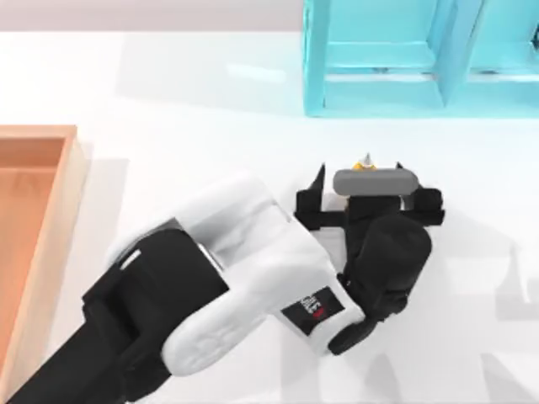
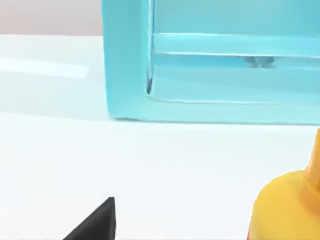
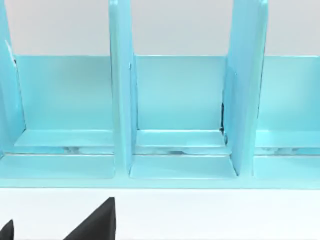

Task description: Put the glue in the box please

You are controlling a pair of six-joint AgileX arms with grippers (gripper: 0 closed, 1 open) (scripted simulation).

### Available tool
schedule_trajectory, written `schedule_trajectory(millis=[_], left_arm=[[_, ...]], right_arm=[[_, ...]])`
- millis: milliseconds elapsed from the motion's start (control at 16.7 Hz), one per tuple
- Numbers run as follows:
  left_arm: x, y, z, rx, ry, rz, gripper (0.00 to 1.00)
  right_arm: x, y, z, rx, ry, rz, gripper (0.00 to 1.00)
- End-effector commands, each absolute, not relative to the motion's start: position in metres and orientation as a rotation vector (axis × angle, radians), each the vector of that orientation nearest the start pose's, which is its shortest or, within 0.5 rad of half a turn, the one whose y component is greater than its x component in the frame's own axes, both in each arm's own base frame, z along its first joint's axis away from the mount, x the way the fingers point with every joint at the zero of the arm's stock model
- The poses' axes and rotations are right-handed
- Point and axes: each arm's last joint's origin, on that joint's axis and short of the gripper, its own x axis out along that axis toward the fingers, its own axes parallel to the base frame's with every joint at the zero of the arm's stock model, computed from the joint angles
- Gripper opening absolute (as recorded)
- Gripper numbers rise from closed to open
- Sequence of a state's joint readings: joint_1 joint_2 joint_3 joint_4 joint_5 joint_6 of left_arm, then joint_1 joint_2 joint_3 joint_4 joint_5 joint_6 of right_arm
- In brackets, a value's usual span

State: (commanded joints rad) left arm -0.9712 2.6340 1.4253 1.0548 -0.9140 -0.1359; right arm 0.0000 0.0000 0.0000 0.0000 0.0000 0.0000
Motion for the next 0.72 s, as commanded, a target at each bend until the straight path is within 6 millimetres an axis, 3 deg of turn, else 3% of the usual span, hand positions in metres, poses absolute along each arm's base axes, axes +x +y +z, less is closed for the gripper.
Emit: schedule_trajectory(millis=[180, 720], left_arm=[[0.2979, -0.3824, 0.0061, -0.016, 0.098, -0.021, 1.00], [0.2979, -0.3824, 0.0061, -0.016, 0.098, -0.021, 0.32]], right_arm=[[0.1057, -0.0012, 0.1600, 0.000, 0.000, 0.000, 1.00], [0.1057, -0.0012, 0.1600, 0.000, 0.000, 0.000, 1.00]])
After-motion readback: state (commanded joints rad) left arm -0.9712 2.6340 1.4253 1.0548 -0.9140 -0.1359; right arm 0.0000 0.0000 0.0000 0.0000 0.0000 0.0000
